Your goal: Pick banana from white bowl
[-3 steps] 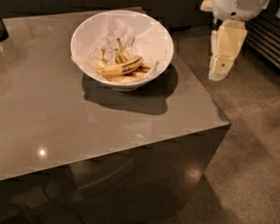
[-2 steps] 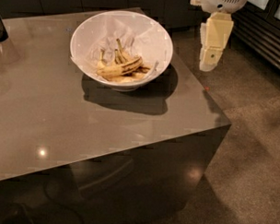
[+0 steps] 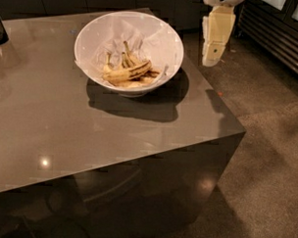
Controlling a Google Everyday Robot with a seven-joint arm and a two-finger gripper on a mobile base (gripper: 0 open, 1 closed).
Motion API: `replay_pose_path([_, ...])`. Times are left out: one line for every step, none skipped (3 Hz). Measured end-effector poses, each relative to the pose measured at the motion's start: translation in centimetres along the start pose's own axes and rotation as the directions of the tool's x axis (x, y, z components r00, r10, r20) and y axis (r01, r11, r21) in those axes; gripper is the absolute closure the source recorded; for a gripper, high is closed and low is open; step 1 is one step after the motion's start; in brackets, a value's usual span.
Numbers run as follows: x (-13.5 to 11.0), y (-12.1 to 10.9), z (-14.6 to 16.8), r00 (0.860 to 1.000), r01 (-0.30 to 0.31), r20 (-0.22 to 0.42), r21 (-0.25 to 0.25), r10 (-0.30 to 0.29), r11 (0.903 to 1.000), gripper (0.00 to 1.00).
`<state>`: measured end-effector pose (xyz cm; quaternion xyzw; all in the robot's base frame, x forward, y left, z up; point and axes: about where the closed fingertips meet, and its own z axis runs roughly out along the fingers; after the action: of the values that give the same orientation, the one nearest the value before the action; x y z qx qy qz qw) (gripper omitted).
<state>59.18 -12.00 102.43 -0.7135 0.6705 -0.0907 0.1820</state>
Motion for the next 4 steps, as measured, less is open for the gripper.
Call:
replay_pose_path([-1.7, -1.6, 1.1, 0.998, 0.043, 0.054, 0.003, -0.044, 0.9991, 0.00])
replay_pose_path([-3.6, -3.4, 2.1, 0.992, 0.087, 0.093, -0.005, -0.086, 0.9962, 0.00])
replay_pose_path([-4.9, -4.6, 3.1, 0.987, 0.113, 0.115, -0.012, -0.111, 0.9935, 0.00])
replay_pose_path([-6.1, -5.2, 4.2, 0.983, 0.126, 0.140, -0.027, -0.121, 0.9917, 0.04])
